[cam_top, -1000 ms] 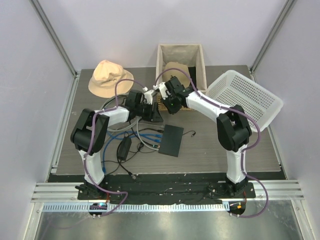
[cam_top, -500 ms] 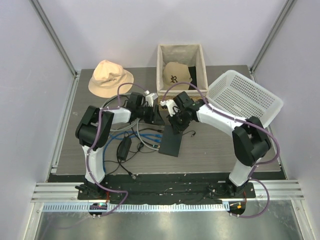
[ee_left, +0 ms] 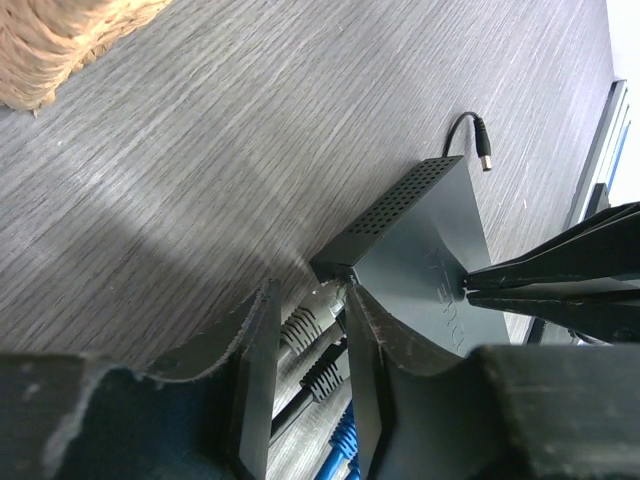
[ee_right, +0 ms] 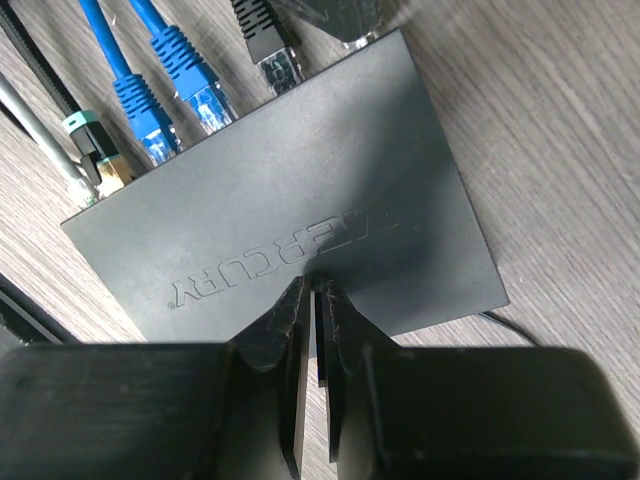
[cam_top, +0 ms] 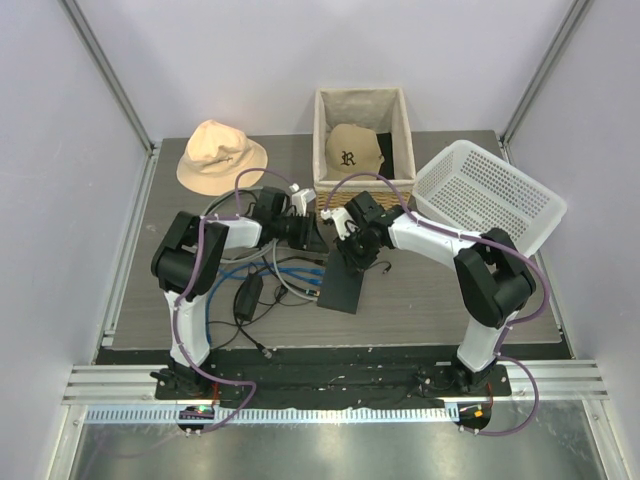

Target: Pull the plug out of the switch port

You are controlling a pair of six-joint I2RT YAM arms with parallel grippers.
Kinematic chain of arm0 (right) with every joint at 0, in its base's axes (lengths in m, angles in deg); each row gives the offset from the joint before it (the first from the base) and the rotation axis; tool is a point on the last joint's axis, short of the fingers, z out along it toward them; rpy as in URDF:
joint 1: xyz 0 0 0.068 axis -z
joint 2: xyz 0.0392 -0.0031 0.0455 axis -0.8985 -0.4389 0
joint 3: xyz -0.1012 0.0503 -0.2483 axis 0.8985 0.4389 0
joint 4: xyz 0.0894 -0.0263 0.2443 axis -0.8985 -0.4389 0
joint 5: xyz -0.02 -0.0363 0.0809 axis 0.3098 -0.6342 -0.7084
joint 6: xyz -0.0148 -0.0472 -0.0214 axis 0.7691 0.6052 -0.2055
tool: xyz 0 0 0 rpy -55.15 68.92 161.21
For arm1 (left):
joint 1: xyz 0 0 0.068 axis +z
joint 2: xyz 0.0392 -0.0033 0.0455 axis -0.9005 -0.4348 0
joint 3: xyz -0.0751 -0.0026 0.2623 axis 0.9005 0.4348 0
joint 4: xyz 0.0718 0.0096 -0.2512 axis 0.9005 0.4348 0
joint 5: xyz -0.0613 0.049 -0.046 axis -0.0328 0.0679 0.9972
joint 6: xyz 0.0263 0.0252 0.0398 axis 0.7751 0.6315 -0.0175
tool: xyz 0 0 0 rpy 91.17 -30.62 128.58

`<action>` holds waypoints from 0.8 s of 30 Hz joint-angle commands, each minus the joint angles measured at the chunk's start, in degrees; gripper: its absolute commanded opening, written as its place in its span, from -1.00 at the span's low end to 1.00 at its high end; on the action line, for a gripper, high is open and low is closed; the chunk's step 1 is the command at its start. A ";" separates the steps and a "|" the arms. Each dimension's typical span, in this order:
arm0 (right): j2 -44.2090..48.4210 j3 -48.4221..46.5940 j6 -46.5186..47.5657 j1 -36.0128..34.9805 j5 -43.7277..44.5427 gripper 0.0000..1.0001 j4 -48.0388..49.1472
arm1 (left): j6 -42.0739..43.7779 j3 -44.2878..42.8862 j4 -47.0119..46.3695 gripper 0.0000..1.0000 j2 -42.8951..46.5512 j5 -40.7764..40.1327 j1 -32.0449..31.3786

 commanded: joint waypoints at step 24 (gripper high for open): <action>-0.94 2.22 0.60 -0.40 2.87 -0.70 1.26 | 4.15 0.69 6.58 -0.47 -2.53 7.17 -3.85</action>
